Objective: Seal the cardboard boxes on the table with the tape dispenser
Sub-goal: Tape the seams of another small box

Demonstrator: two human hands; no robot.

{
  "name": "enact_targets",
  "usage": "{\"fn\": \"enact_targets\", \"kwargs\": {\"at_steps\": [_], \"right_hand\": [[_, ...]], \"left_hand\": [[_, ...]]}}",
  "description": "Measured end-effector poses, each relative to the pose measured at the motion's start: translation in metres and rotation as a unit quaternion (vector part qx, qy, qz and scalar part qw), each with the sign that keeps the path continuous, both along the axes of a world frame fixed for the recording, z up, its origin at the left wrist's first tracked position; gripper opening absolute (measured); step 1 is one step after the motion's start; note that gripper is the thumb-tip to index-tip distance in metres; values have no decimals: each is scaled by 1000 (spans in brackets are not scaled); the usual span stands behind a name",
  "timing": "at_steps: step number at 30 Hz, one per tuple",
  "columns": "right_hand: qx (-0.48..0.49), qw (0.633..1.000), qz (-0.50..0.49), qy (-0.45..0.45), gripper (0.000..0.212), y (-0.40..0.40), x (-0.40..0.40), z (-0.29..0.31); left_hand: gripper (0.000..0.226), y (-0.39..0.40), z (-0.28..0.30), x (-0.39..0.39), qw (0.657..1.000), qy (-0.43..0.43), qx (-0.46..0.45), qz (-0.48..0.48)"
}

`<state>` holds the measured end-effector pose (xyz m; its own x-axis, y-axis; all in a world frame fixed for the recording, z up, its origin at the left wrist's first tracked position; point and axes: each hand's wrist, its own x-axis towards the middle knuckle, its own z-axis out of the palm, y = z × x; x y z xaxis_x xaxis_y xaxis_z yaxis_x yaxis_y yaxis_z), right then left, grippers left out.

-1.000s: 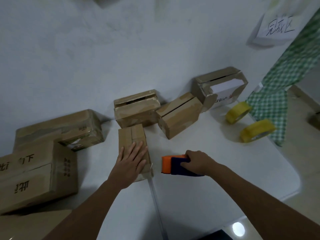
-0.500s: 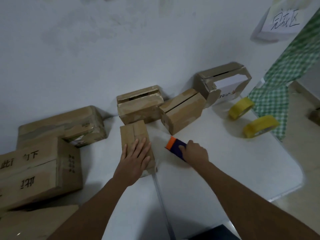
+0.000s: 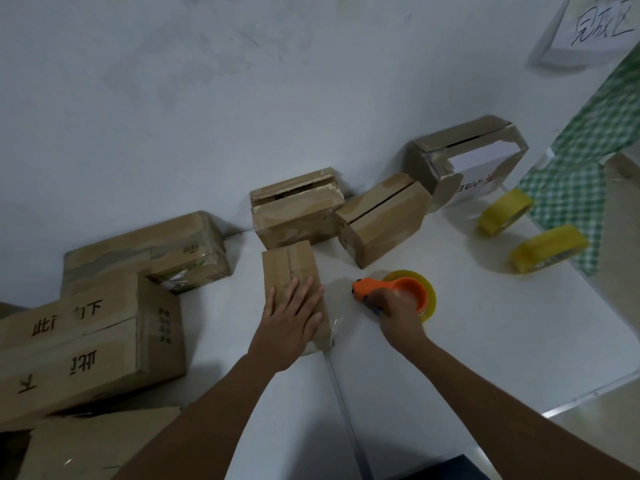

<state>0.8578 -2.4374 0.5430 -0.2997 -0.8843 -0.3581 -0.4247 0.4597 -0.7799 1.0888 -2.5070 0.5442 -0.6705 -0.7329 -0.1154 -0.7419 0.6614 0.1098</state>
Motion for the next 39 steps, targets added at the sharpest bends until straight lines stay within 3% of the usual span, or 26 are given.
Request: {"fn": "enact_targets", "kwargs": {"at_steps": [2,3,5,8,10,15,20,28,33,36,39], "right_hand": [[34,973,-12,-228,53,4,19,9],[55,954,-18,-293,52,4,26,11],[71,944,-17,-321,39,6,32,11],[66,961,-31,-265,11,9,28,12],[54,966,-36,-249,4,11,26,13],[26,980,-39,-191,4,8,29,17],[11,983,-51,-177,7,12,34,21],[-26,987,-44,-155,5,16,36,21],[-64,992,-29,-105,9,14,44,11],[-92,994,-11,-55,13,10,51,1],[-129,991,3,-28,12,5,60,-7]], "left_hand": [[57,0,0,1,1000,8,1,-2],[57,0,0,1,1000,10,-1,-3],[57,1,0,1,1000,9,-6,-1],[57,1,-1,1,1000,7,-6,-1],[57,1,-2,1,1000,11,-7,0],[61,-4,-6,5,999,42,33,-2],[79,-13,-6,15,995,30,64,-67],[97,-5,-6,5,994,-76,4,-80],[90,-9,-1,9,996,7,62,-61],[87,-5,-1,9,997,2,17,-70],[100,-2,1,8,995,-31,-26,-90]]}}
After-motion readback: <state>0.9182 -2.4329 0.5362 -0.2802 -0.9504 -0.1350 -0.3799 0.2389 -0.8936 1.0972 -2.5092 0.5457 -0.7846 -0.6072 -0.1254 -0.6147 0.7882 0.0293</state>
